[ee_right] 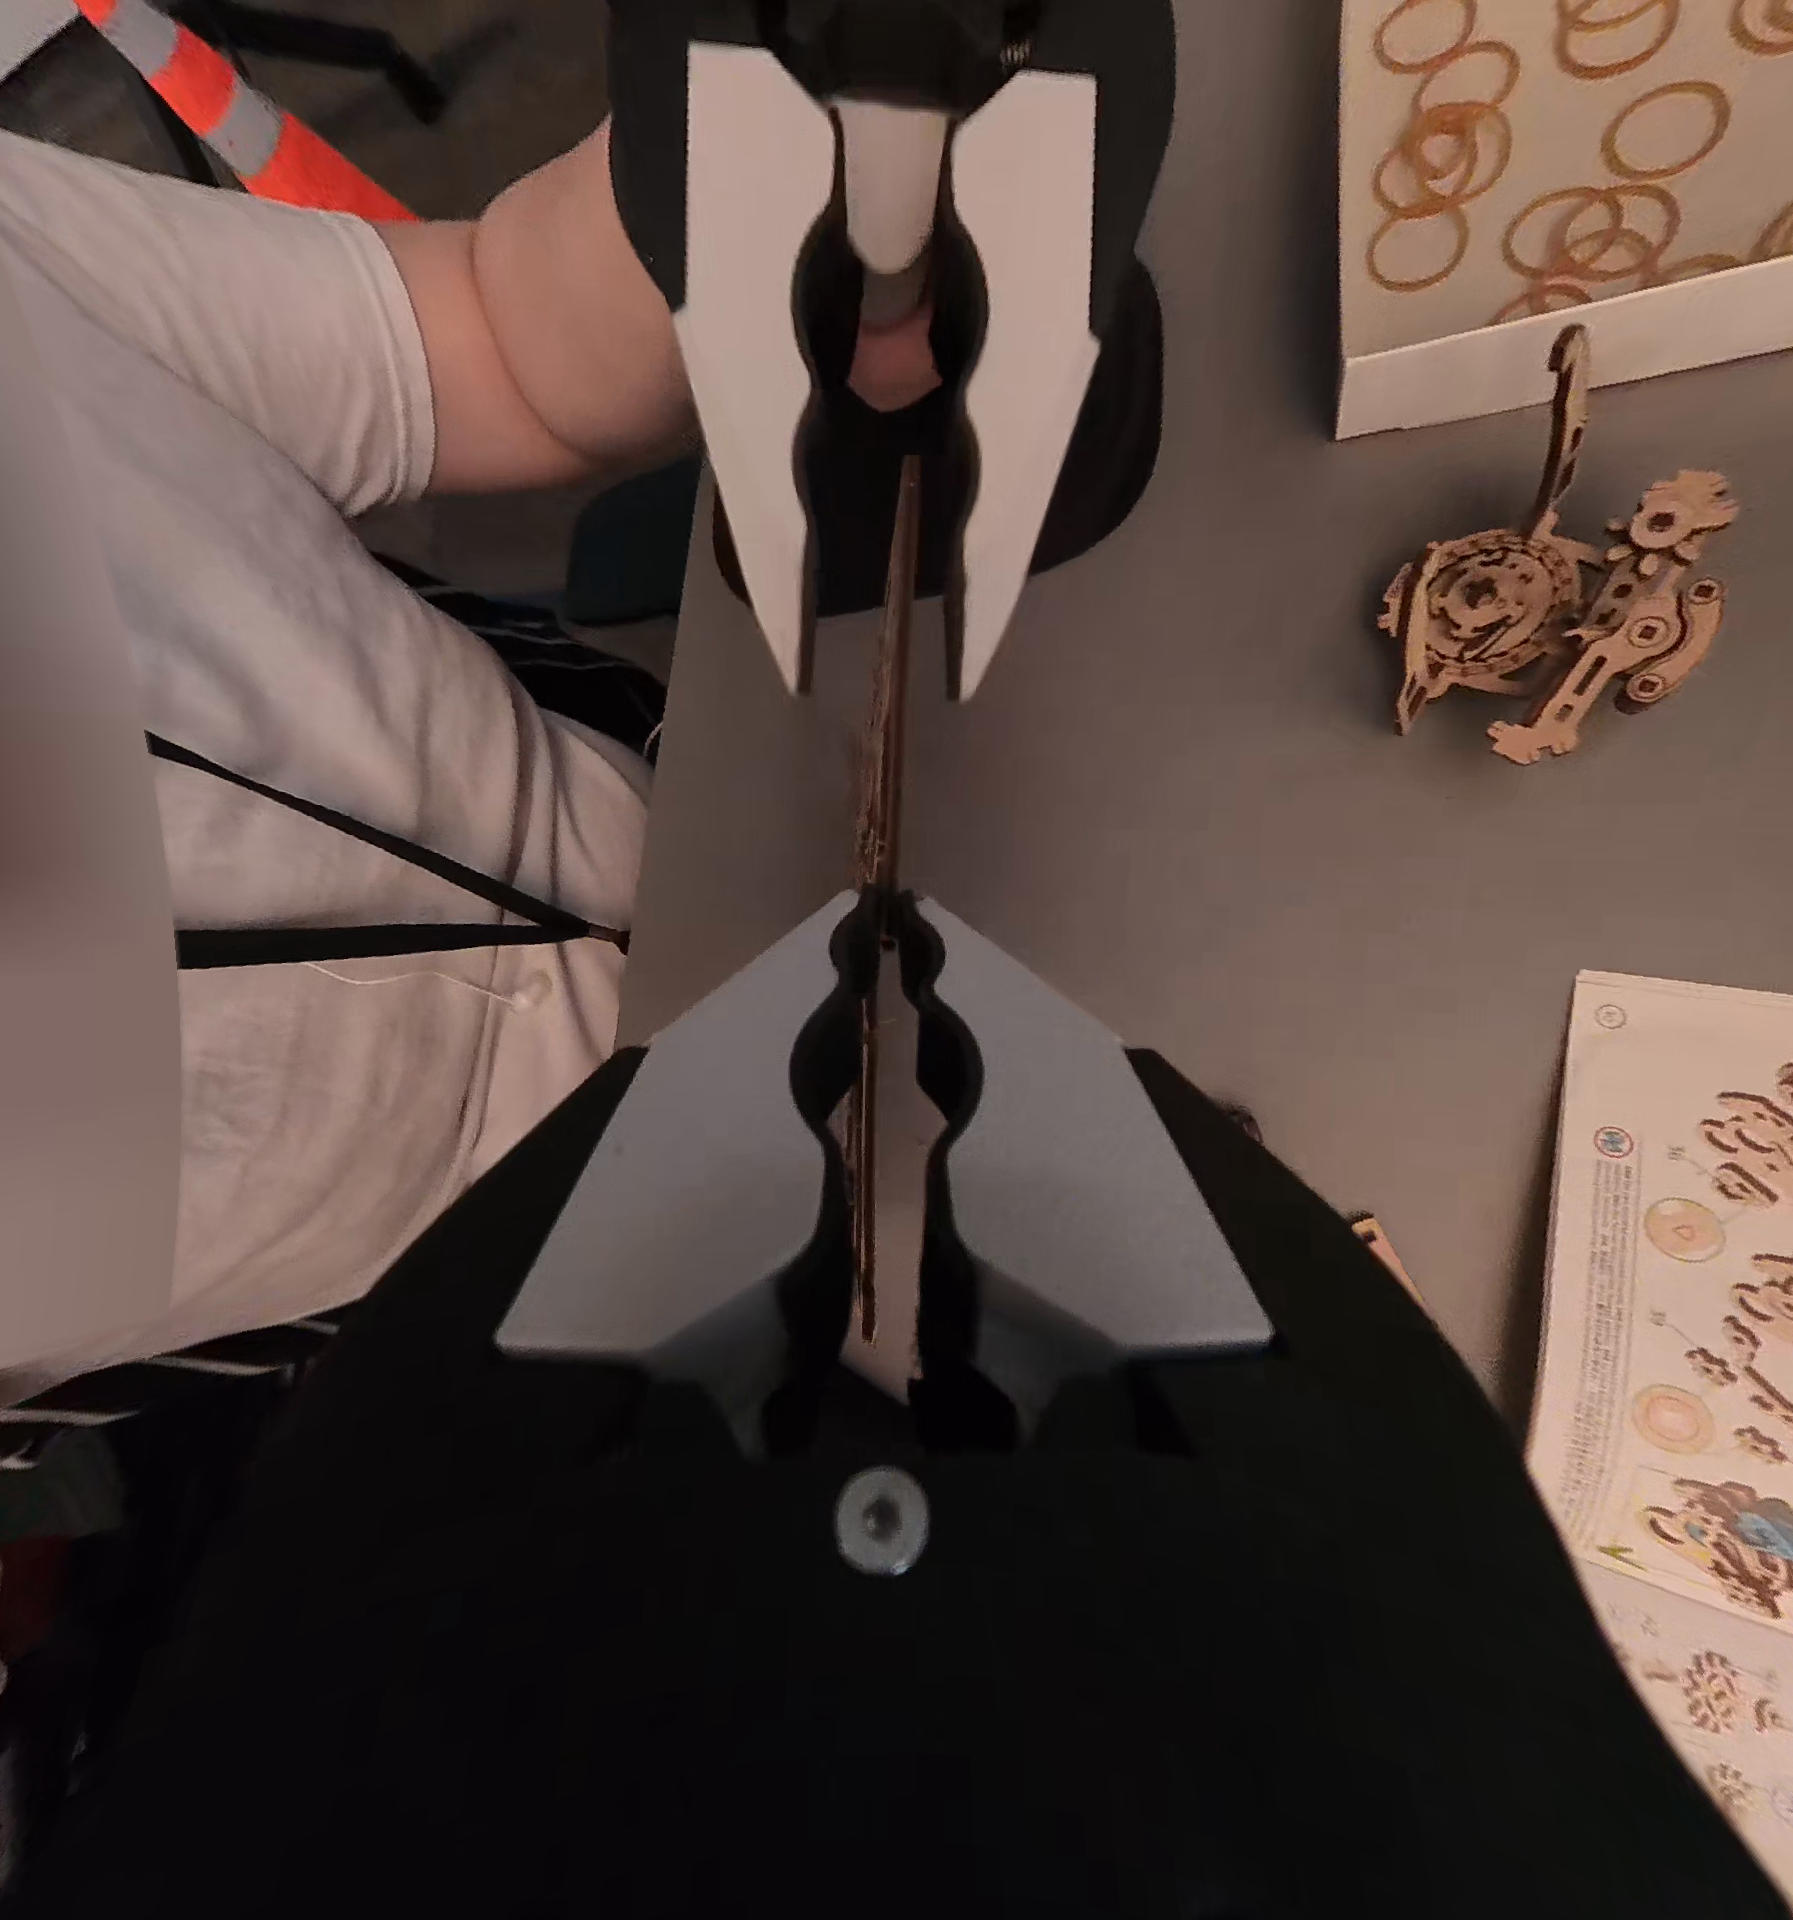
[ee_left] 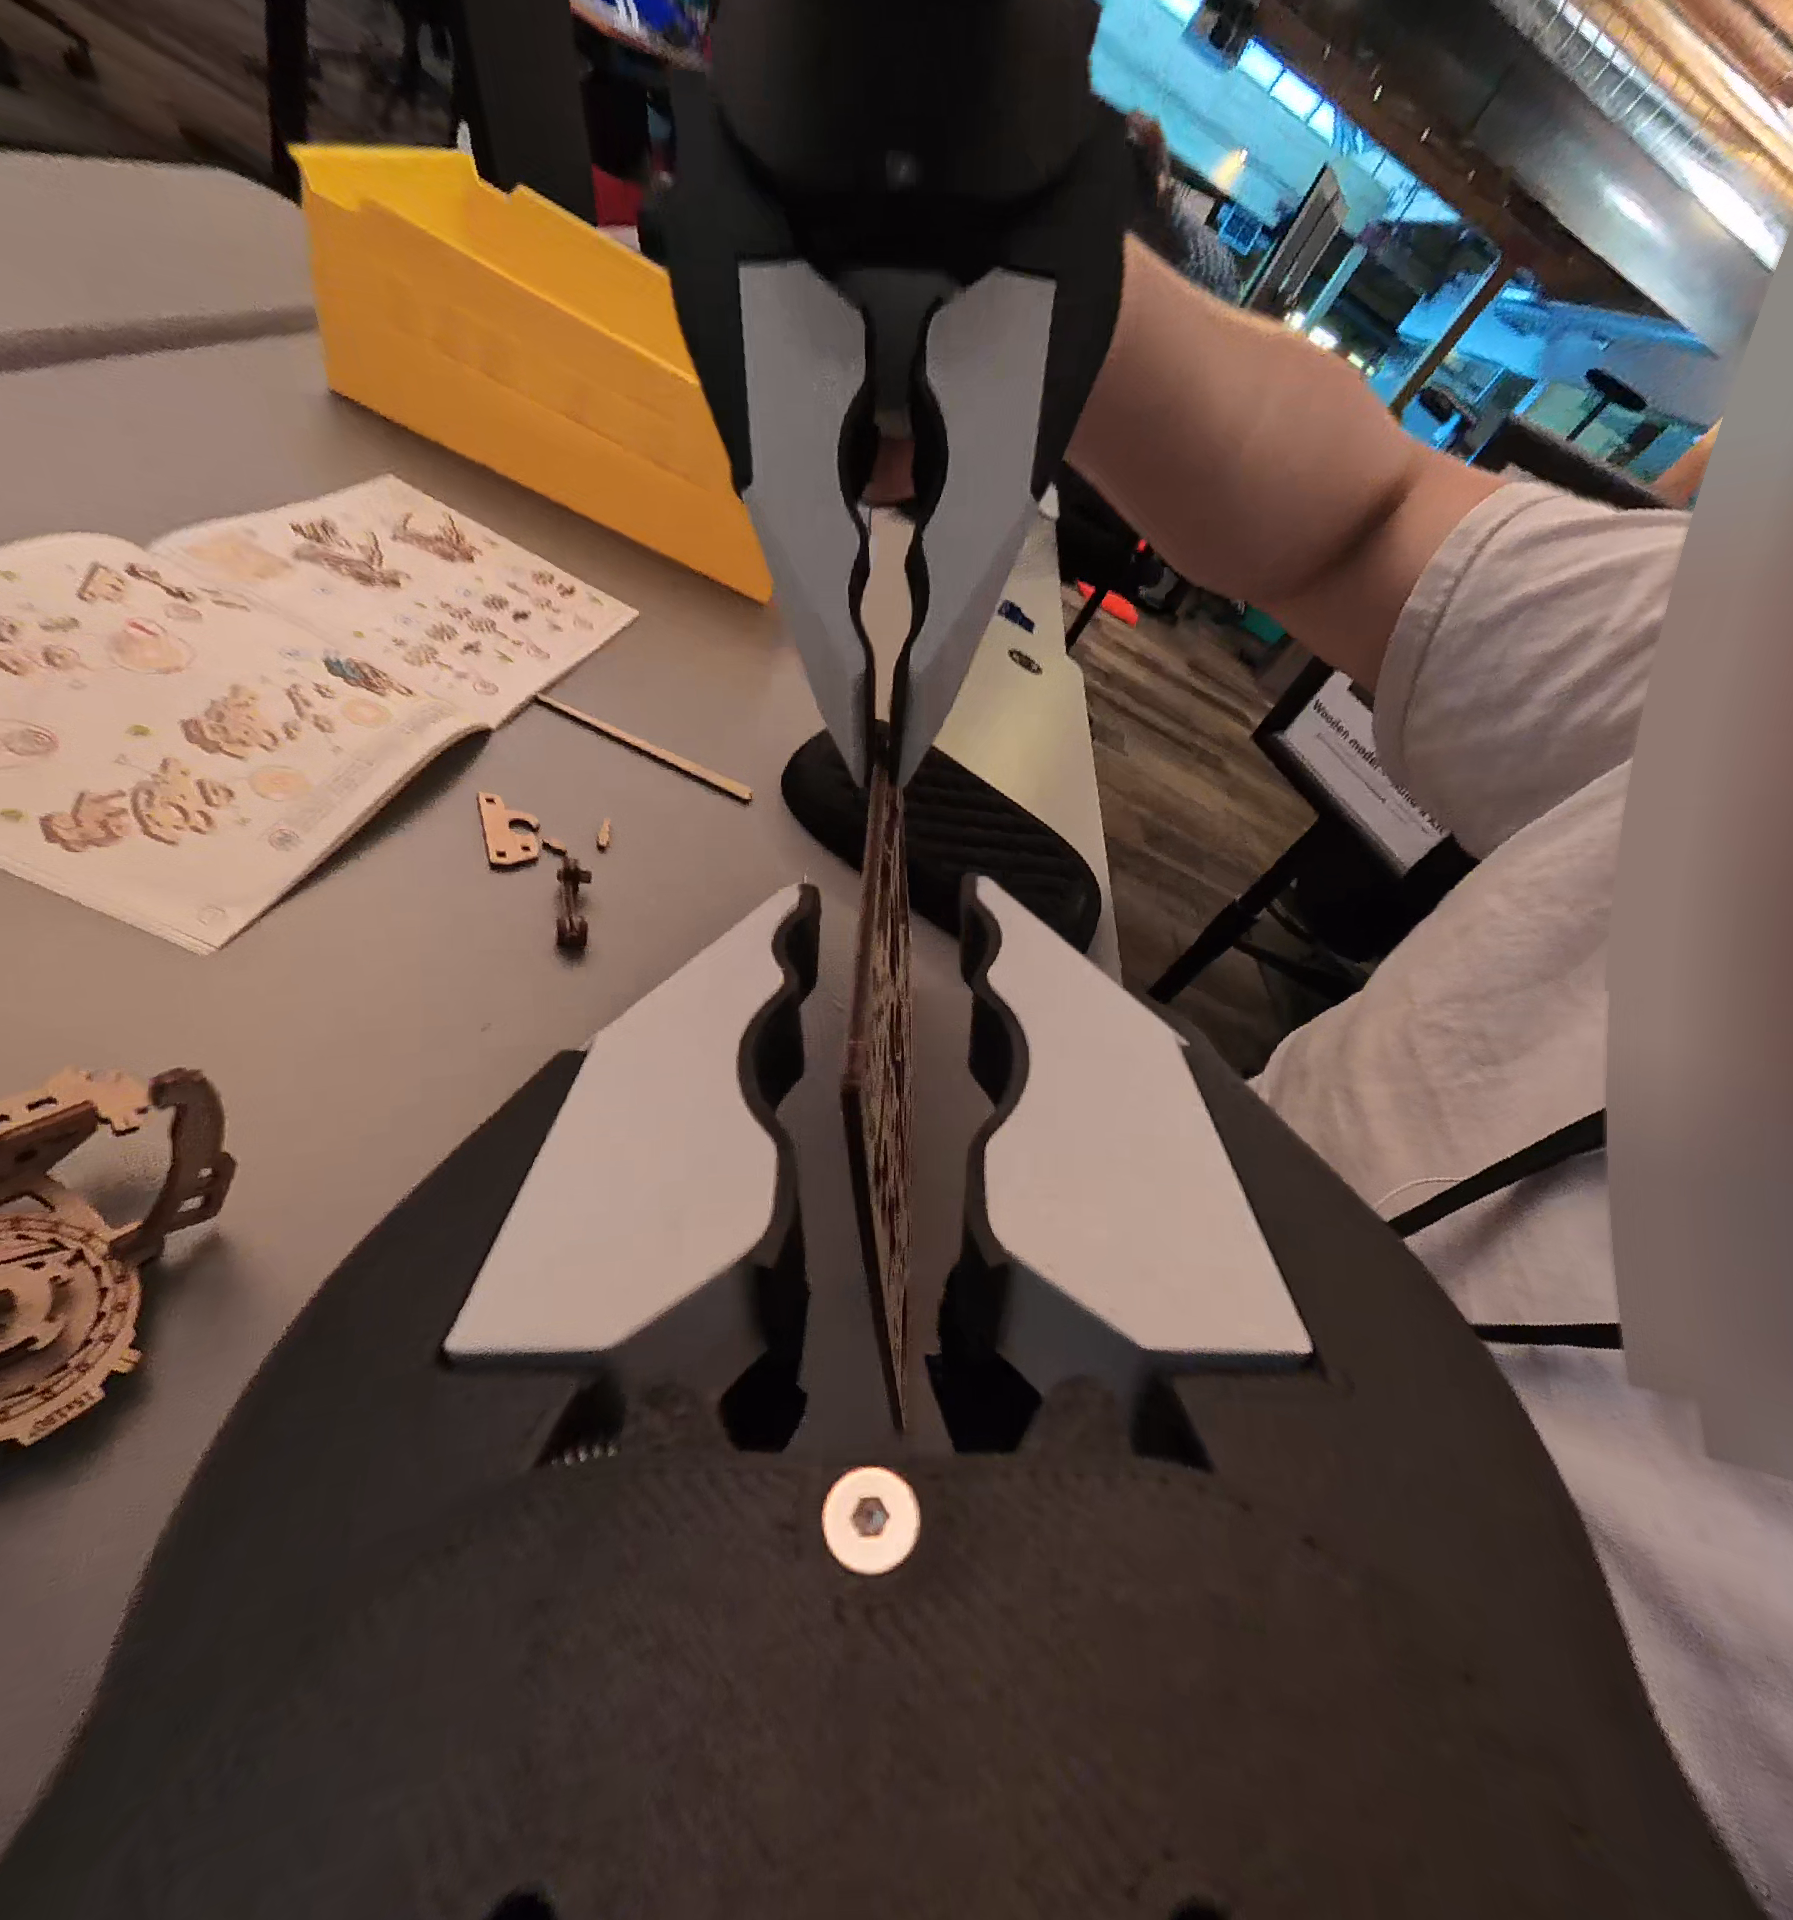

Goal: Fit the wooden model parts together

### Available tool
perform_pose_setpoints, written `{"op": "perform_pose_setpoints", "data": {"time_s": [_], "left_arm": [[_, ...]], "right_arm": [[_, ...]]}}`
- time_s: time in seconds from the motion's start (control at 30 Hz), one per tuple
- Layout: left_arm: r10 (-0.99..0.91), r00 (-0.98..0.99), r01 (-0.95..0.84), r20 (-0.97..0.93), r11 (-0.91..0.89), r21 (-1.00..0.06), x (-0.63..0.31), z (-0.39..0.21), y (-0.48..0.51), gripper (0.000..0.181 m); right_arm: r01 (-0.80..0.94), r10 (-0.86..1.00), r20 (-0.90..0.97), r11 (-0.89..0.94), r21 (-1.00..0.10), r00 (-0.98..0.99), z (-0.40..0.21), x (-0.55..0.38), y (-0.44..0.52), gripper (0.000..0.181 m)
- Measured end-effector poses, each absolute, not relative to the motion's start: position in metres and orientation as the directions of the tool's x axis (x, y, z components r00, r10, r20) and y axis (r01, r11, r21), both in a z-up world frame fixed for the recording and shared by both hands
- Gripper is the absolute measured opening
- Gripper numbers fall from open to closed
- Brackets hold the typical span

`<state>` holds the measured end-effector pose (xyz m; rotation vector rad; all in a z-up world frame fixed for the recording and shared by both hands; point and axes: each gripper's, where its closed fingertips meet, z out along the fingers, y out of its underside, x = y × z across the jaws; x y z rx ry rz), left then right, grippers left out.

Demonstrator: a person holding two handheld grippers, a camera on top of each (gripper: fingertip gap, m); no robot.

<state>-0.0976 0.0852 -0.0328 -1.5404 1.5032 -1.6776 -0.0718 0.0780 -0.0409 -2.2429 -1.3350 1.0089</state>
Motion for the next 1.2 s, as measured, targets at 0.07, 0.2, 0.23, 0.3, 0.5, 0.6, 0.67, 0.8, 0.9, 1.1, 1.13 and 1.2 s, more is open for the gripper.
{"op": "perform_pose_setpoints", "data": {"time_s": [0.07,0.2,0.23,0.3,0.5,0.6,0.67,0.8,0.9,1.1,1.13,1.2], "left_arm": [[-0.842,-0.313,-0.321,0.44,-0.342,-0.883,-0.101,-0.027,0.089,0.024],[-0.837,-0.335,-0.362,0.433,-0.31,-0.879,-0.098,-0.032,0.083,0.019],[-0.829,-0.342,-0.369,0.443,-0.315,-0.874,-0.098,-0.033,0.083,0.018],[-0.803,-0.361,-0.347,0.475,-0.357,-0.867,-0.1,-0.024,0.086,0.018],[-0.828,-0.32,-0.251,0.46,-0.394,-0.884,-0.118,-0.008,0.111,0.011],[-0.832,-0.312,-0.283,0.458,-0.379,-0.881,-0.117,-0.015,0.11,0.012],[-0.82,-0.323,-0.332,0.473,-0.369,-0.868,-0.112,-0.024,0.102,0.014],[-0.801,-0.353,-0.381,0.484,-0.349,-0.856,-0.1,-0.038,0.09,0.0],[-0.812,-0.344,-0.391,0.471,-0.332,-0.858,-0.096,-0.043,0.089,0.0],[-0.807,-0.358,-0.409,0.47,-0.317,-0.856,-0.093,-0.04,0.084,0.0],[-0.808,-0.356,-0.41,0.469,-0.317,-0.856,-0.092,-0.039,0.084,0.0],[-0.806,-0.36,-0.408,0.471,-0.318,-0.856,-0.092,-0.039,0.083,0.0]], "right_arm": [[0.615,0.862,-0.399,-0.503,-0.607,0.312,-0.042,-0.071,0.078,0.0],[0.606,0.86,-0.411,-0.507,-0.613,0.304,-0.04,-0.071,0.075,0.0],[0.609,0.861,-0.406,-0.505,-0.611,0.306,-0.041,-0.07,0.075,0.0],[0.602,0.851,-0.416,-0.522,-0.604,0.32,-0.041,-0.068,0.076,0.0],[0.589,0.841,-0.437,-0.537,-0.605,0.318,-0.043,-0.064,0.073,0.0],[0.589,0.844,-0.439,-0.532,-0.608,0.308,-0.043,-0.064,0.073,0.0],[0.588,0.846,-0.441,-0.527,-0.613,0.299,-0.043,-0.066,0.073,0.0],[0.598,0.849,-0.435,-0.523,-0.608,0.3,-0.046,-0.066,0.074,0.0],[0.587,0.852,-0.442,-0.516,-0.624,0.28,-0.043,-0.068,0.074,0.012],[0.672,0.883,-0.4,-0.453,-0.585,0.247,-0.045,-0.077,0.079,0.019],[0.679,0.877,-0.417,-0.459,-0.574,0.24,-0.046,-0.08,0.078,0.017],[0.676,0.863,-0.45,-0.474,-0.564,0.23,-0.046,-0.085,0.078,0.009]]}}
